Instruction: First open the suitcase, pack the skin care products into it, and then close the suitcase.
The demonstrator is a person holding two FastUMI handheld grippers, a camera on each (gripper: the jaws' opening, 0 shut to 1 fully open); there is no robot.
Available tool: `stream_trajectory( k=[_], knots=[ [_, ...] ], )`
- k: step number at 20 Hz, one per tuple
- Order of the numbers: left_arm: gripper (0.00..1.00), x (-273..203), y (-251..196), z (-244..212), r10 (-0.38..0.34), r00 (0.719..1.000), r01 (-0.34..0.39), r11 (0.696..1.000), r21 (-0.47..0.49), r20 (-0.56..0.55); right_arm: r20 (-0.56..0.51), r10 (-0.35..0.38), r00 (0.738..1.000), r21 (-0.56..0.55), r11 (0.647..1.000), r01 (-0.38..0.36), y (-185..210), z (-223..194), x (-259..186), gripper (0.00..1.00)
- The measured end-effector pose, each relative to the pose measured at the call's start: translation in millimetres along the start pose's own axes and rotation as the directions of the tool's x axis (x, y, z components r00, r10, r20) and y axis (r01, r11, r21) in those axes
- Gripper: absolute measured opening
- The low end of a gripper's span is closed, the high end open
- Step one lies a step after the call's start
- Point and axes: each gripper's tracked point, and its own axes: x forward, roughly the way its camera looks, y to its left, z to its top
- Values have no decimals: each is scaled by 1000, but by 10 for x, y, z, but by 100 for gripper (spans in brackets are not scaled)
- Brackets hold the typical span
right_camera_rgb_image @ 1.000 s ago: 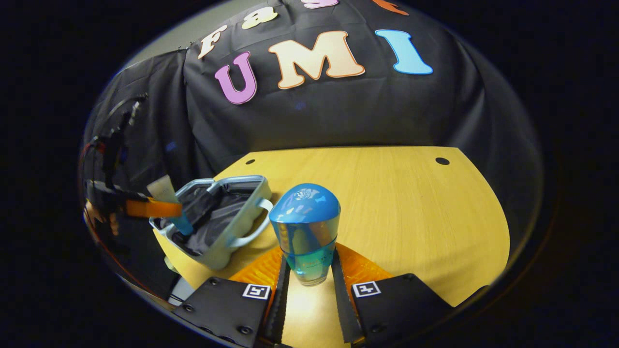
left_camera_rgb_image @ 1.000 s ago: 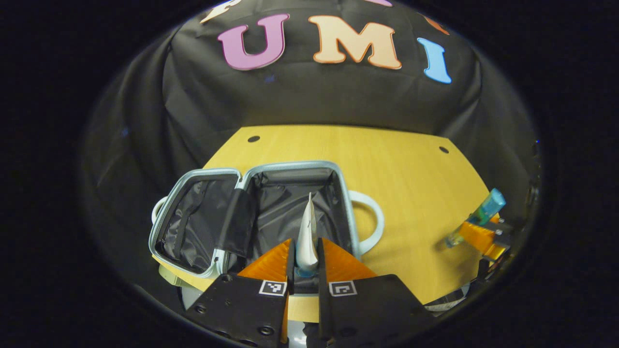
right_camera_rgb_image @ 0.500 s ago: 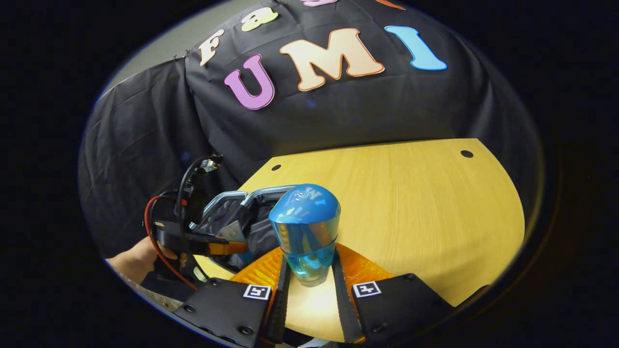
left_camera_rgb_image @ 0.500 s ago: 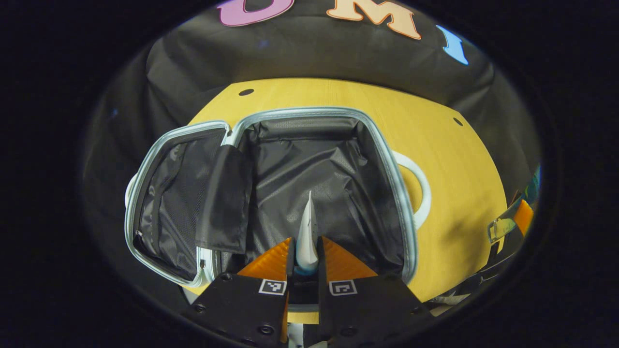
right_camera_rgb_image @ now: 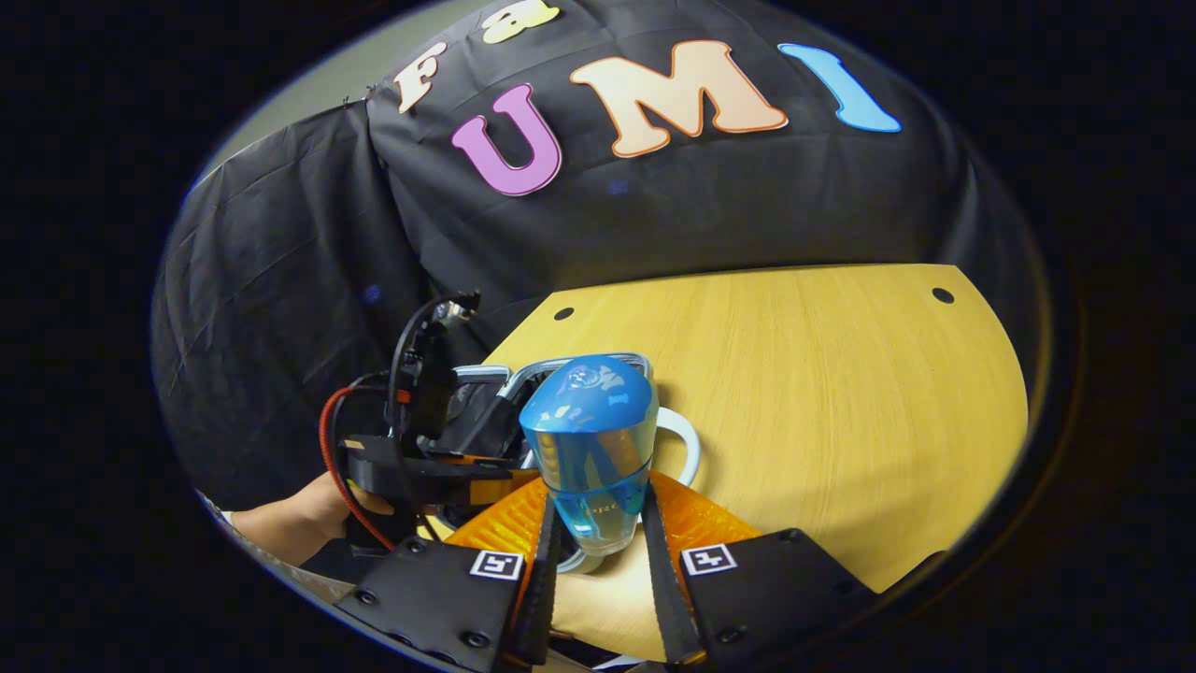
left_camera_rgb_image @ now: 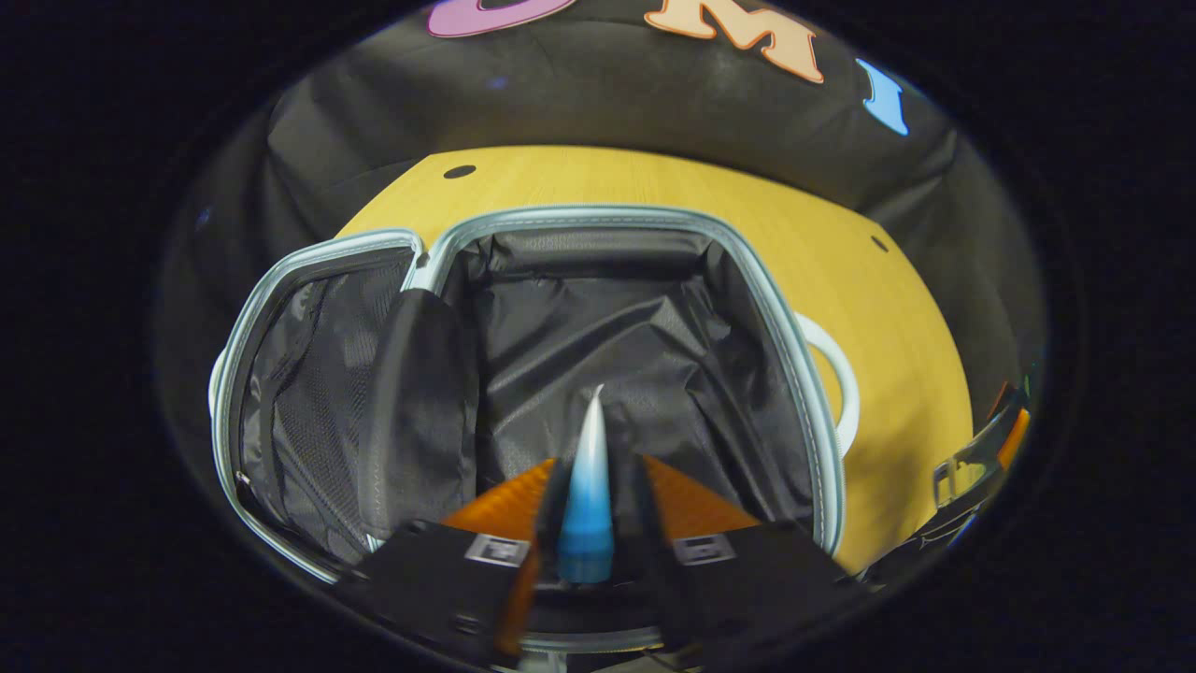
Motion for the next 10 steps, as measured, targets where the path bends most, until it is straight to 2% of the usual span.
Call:
stream_trajectory(
  k=[2,6,9,10],
  knots=[
    [98,-126,25,170,-28,997,29,1000,-12,69,-29,9,1000,-3,1000,-9,123,-68,125,47],
    [94,-452,259,483,-41,979,51,998,-44,198,-98,26,995,-23,999,-29,375,-309,389,47],
    [94,-666,601,567,-5,967,22,998,-65,254,-162,36,986,-30,999,-42,559,-571,613,47],
    [90,-712,746,559,14,965,8,997,-80,261,-186,38,982,-23,999,-43,606,-662,688,47]
  ],
)
